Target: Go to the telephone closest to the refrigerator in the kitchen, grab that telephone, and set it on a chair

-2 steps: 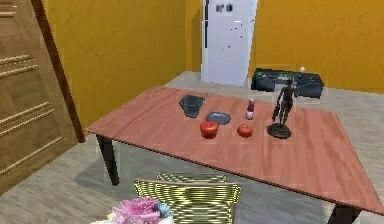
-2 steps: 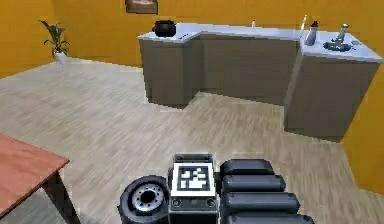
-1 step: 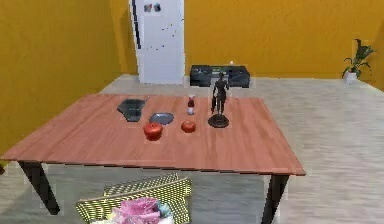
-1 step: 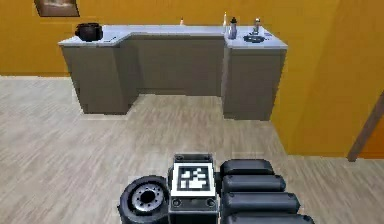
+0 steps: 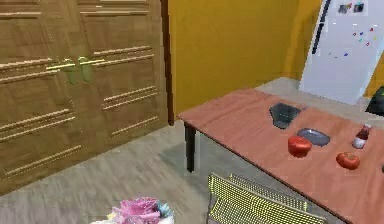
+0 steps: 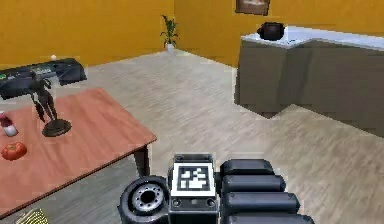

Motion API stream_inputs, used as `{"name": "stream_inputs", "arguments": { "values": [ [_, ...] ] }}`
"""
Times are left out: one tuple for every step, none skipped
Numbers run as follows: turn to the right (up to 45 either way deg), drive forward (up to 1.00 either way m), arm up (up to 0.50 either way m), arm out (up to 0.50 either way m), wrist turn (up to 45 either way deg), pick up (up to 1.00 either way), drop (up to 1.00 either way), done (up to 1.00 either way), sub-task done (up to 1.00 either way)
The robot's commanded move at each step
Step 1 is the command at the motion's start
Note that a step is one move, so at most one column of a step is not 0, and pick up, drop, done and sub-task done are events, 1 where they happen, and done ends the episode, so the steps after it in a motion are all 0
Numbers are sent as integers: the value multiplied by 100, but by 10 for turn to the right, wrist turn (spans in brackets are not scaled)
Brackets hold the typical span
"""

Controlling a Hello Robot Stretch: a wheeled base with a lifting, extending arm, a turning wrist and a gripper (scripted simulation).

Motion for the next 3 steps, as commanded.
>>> {"name": "stream_inputs", "arguments": {
  "values": [
    [-450,0,0,0,0,0,0,0,0],
    [-30,0,0,0,0,0,0,0,0],
    [0,0,0,48,0,0,0,0,0]
  ]
}}
